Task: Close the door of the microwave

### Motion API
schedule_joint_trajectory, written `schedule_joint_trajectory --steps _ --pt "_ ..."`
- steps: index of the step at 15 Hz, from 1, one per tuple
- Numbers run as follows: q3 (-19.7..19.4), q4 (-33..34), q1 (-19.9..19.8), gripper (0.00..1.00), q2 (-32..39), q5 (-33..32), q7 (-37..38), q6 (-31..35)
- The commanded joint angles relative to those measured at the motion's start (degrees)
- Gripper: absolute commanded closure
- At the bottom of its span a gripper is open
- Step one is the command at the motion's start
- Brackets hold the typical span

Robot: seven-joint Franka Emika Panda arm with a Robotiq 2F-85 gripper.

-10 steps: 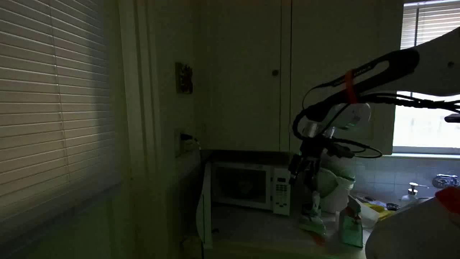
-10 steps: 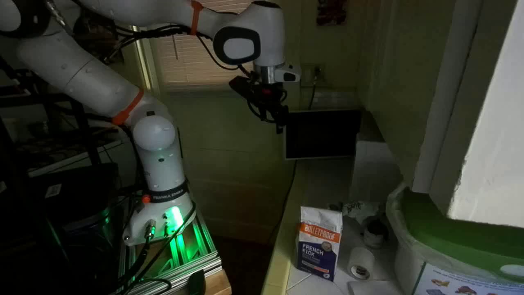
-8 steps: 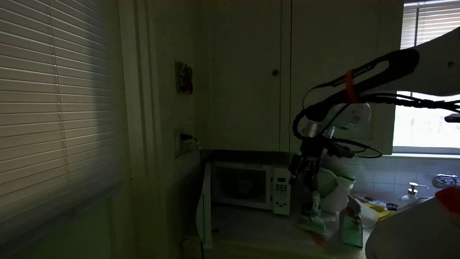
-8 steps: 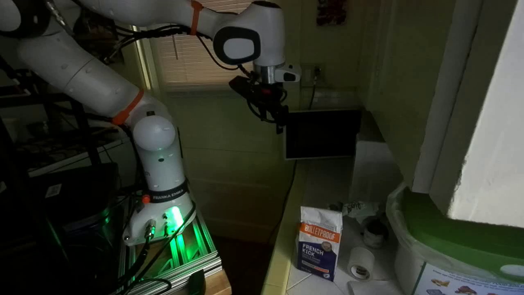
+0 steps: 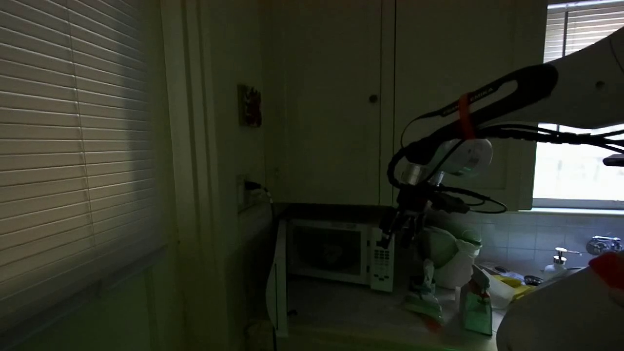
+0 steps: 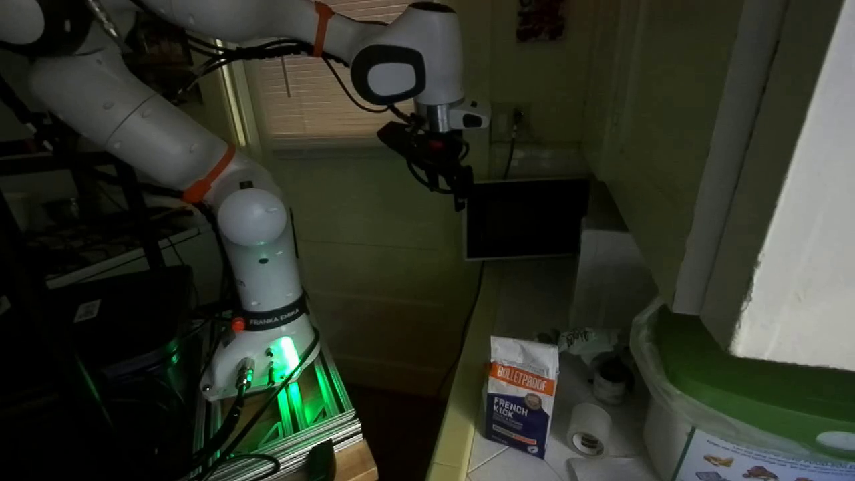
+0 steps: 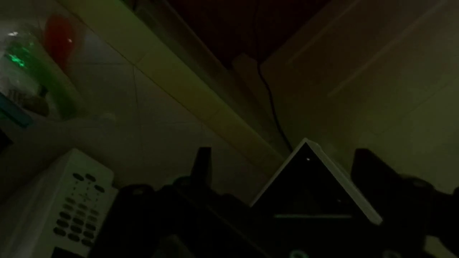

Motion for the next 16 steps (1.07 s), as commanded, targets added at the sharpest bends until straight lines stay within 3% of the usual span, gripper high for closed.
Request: schedule_joint_trajectory --steps 1,4,9,16 --pt "5.42 -0.2 2.35 0.0 2.85 3.52 4.74 8.74" --pt "10.22 1.09 4.2 0.0 6.92 3.85 9.27 15.33" --pt "15.41 3.98 5.52 0.0 13.2 2.81 15.25 20.83" --pt "16.16 10.62 9.26 0.0 22.41 6.75 15.17 25.46"
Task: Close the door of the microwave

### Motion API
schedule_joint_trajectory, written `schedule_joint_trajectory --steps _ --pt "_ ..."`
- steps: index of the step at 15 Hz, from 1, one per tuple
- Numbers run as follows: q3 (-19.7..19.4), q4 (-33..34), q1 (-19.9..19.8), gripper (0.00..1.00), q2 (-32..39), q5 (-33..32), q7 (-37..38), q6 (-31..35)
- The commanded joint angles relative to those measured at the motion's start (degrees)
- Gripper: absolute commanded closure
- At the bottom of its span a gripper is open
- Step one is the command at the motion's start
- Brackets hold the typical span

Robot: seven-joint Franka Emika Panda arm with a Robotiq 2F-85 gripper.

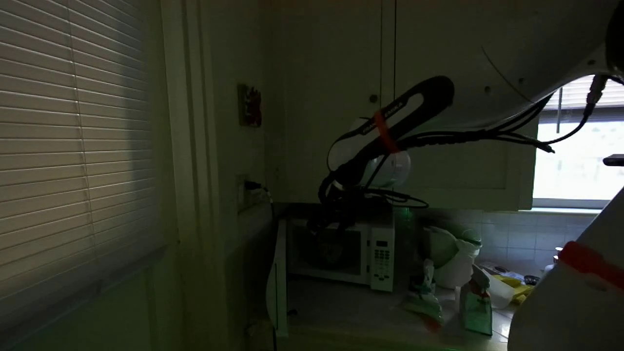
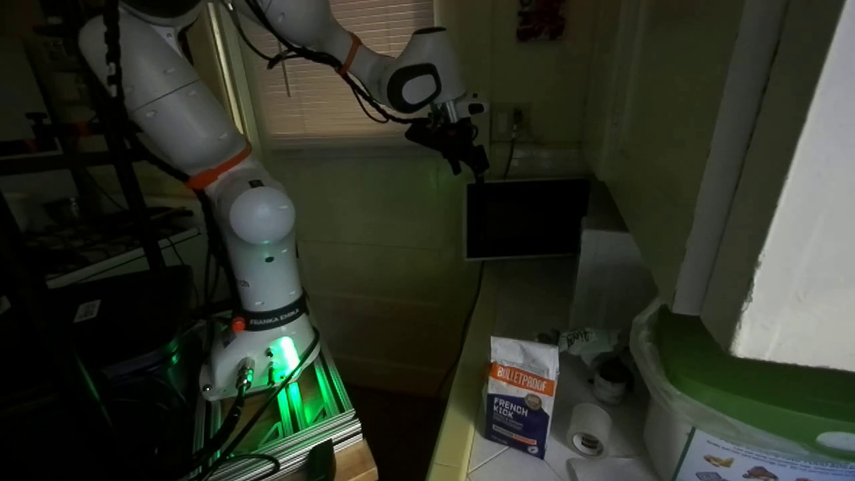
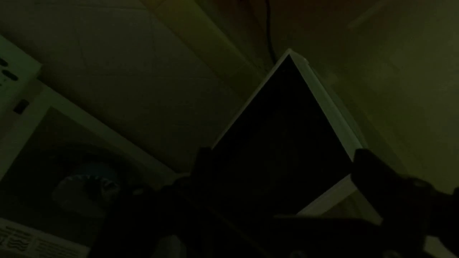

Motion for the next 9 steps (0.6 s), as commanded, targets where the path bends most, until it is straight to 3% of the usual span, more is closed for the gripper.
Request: schedule_joint_trajectory --steps 1,9 --pt "-0.39 4.02 2.33 0.0 6.17 3.93 -0.33 3.39" --pt "1.08 10.46 4.33 0.0 15.85 11.38 -0.09 7.3"
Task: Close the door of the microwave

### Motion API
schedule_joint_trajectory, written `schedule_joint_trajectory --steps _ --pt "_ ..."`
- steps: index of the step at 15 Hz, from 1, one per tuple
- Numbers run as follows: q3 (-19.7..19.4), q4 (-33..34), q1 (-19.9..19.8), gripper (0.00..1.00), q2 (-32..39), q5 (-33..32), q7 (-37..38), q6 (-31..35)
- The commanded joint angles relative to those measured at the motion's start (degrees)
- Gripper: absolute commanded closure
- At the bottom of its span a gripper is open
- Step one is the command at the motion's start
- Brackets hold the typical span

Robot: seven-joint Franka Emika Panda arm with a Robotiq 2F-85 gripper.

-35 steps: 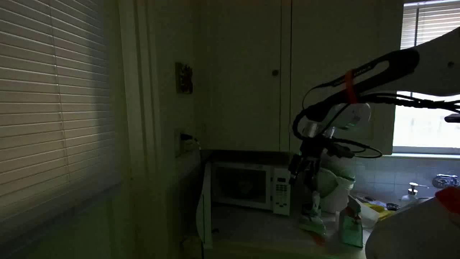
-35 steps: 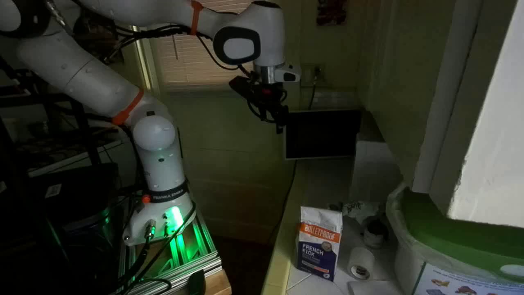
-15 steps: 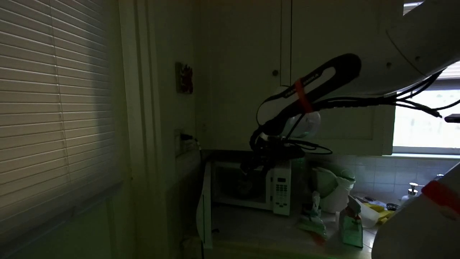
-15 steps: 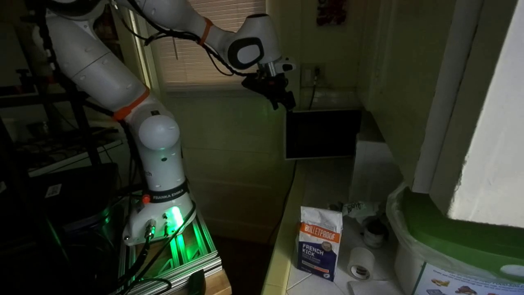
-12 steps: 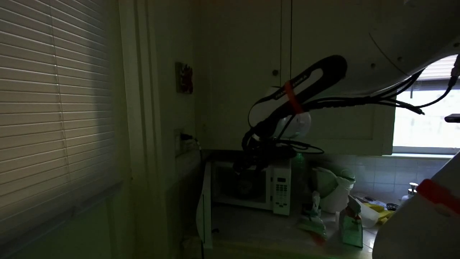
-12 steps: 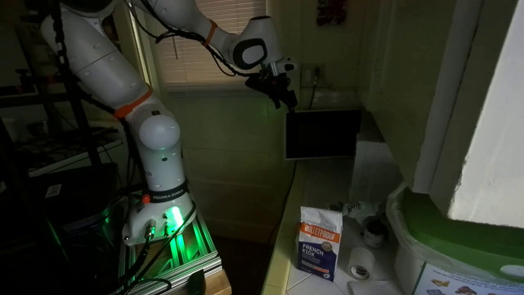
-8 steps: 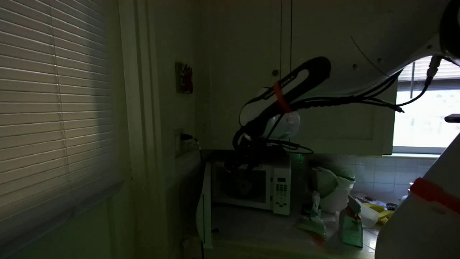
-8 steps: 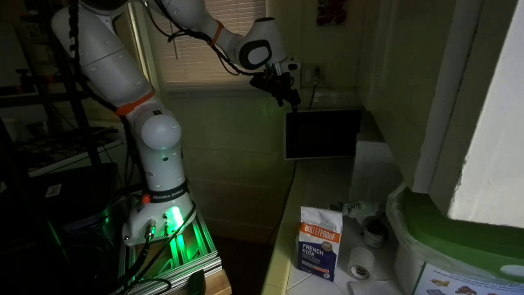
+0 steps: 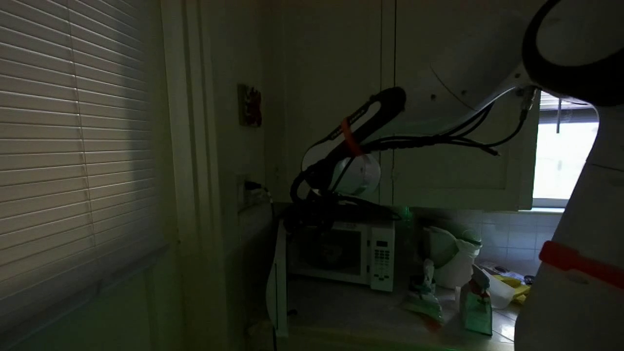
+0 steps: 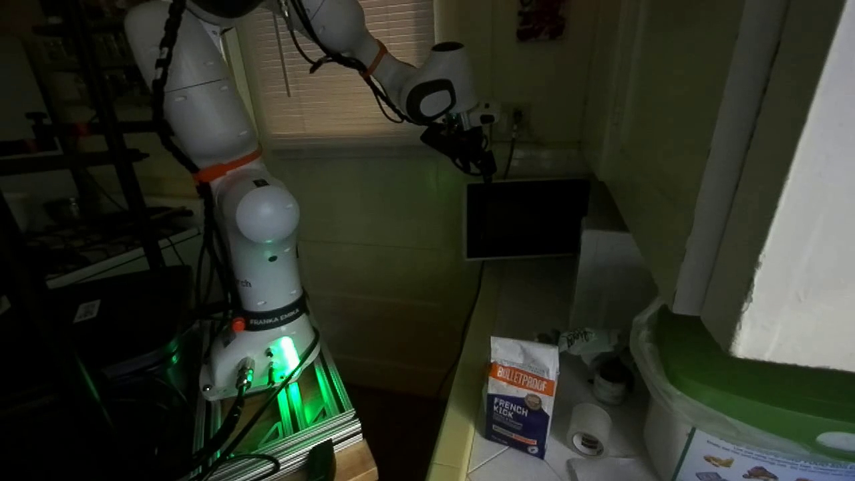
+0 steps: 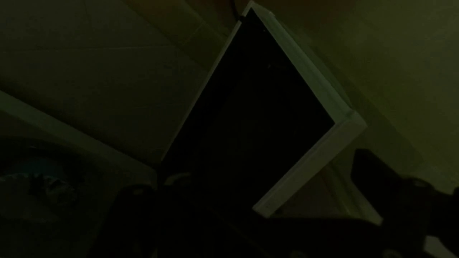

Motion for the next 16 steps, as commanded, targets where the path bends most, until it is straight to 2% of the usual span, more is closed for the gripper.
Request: schedule_joint_trajectory --steps 1,8,12,16 --pt "1.33 3.63 0.2 0.0 4.97 3.01 0.28 1.44" --pt "4.16 8.63 -0.73 0.0 10.77 5.64 1.96 0.6" --pt "5.15 8.56 -2.46 0.0 11.63 -0.28 8.78 0.47" --pt "5.24 7.43 -4.17 0.0 11.39 -9.31 16.98 1.04"
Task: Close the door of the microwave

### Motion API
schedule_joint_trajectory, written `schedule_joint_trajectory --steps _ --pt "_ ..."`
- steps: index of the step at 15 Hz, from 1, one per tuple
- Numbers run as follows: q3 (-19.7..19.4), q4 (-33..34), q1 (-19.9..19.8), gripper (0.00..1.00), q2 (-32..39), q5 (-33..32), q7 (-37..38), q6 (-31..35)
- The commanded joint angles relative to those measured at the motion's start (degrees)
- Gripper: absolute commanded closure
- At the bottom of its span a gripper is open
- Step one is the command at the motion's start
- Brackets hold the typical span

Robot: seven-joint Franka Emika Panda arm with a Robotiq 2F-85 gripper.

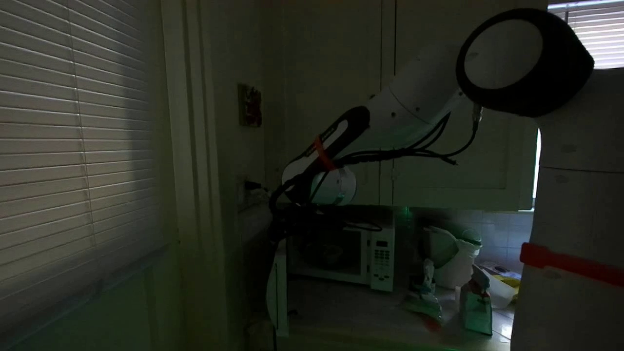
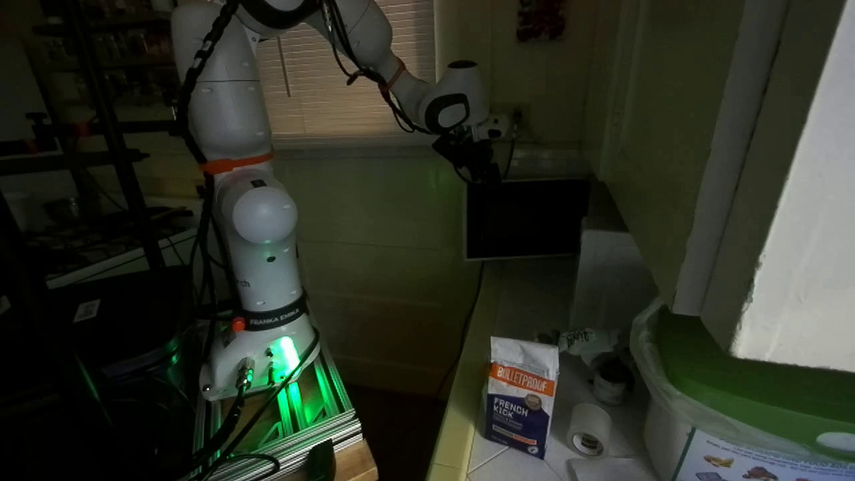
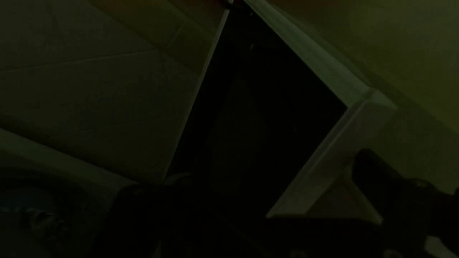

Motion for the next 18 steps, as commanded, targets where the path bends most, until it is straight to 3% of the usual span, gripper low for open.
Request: schedule_joint_trajectory --steps 1,12,18 --pt "0.86 -0.89 -2.18 0.0 -0.36 -8.71 8.69 -0.02" --pt "0.1 -5.24 -6.27 0.0 -4.81 -26.21 21.05 -3.18" --pt "-1.14 -7.83 -10.06 0.0 -9.01 -27.13 17.97 -4.7"
